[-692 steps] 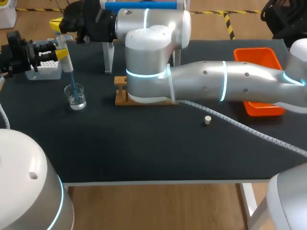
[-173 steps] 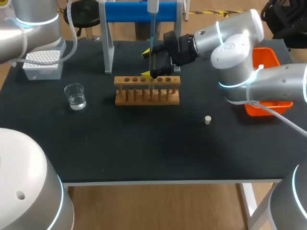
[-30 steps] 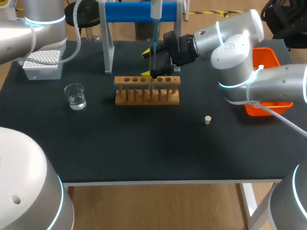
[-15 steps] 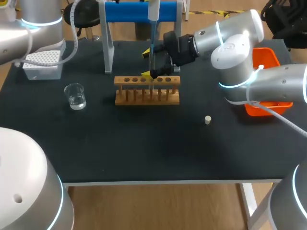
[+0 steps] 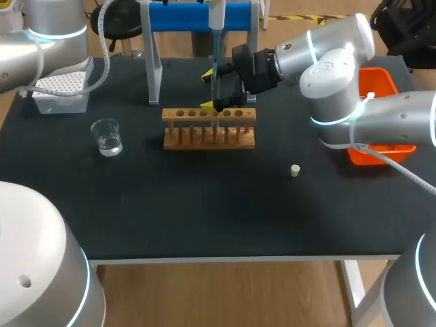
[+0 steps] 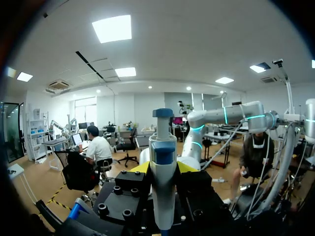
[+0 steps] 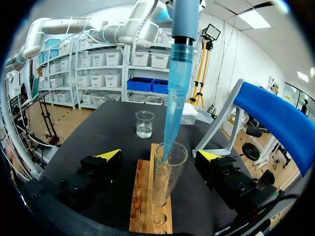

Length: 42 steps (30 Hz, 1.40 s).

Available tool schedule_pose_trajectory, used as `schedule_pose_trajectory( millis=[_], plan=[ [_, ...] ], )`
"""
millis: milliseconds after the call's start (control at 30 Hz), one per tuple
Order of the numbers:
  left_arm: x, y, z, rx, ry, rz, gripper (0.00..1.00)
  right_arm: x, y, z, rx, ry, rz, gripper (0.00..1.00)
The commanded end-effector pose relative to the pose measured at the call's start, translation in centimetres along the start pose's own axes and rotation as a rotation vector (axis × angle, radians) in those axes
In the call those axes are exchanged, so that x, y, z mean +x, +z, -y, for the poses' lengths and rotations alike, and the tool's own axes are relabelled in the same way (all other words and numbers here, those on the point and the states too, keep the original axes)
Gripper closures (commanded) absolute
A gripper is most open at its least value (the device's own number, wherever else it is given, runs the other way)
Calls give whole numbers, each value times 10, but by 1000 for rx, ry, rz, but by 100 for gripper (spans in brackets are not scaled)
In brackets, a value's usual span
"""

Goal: Invert the test tube, pick up the pipette, mount the tip to pipette, aspirate from beaker and dispense into the tube, eject the tip, return the pipette, and cap with the stopper.

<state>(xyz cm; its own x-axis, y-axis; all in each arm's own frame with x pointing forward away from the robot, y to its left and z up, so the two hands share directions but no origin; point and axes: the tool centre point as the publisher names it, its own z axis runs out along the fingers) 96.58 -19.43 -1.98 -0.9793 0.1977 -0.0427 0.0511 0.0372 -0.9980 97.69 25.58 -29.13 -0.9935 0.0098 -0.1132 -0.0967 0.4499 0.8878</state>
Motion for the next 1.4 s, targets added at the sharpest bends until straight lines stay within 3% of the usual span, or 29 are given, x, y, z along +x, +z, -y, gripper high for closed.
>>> schedule_pose_trajectory(
  millis=[33,1400],
  plan=[
    [-5,2,-1,3,0,-8,100,-1,-1,0,2,0,-5,0],
    [-9,0,-21,19,-35,-6,100,-1,-1,0,2,0,-5,0]
  ],
)
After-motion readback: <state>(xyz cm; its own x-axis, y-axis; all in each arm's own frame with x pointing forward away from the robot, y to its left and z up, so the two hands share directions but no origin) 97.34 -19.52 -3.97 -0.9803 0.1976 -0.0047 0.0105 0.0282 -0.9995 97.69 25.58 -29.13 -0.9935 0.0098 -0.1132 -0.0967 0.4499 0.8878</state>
